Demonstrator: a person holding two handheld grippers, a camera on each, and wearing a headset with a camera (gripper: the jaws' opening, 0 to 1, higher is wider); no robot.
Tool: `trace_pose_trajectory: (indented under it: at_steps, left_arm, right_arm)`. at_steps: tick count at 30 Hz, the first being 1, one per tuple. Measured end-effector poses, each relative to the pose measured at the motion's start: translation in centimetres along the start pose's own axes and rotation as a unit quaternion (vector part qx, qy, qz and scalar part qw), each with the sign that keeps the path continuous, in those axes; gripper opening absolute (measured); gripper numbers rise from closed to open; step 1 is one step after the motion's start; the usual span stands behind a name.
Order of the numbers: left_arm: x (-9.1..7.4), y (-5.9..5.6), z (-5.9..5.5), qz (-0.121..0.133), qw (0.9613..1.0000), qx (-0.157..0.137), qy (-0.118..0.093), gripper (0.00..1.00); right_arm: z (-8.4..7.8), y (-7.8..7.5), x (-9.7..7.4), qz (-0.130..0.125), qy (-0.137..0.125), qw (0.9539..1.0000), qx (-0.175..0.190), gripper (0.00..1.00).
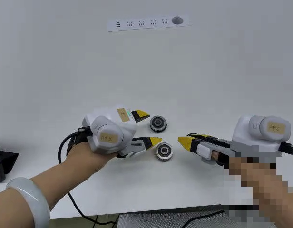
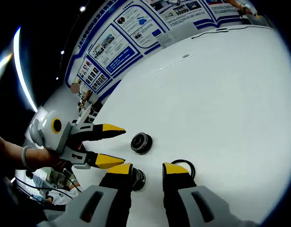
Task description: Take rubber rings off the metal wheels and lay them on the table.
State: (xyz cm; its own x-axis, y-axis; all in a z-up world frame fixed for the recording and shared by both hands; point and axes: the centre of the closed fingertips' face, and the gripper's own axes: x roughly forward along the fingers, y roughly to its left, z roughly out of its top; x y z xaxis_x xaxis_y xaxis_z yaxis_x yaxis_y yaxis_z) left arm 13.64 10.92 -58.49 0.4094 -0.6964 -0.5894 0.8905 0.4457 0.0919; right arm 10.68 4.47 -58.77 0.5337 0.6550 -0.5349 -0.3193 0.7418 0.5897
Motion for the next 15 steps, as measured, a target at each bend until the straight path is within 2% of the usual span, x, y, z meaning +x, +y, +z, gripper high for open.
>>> trace_pose_trajectory:
  at_steps: [5,15]
  left_arm:
    - [0.4,0.2,0.3,0.002,1.0000,0.002,0.003,0.35]
    - [1.3,0.8,0.1,0.002,0.9998,0.003,0.019,0.23]
  right_arm:
    - [0.2,0.1,0.3,0.003,0.000,1.0000,-0.001,0.26]
    - [0.6,0.6,1.0,0.008,0.000,1.0000,-0.001,0.26]
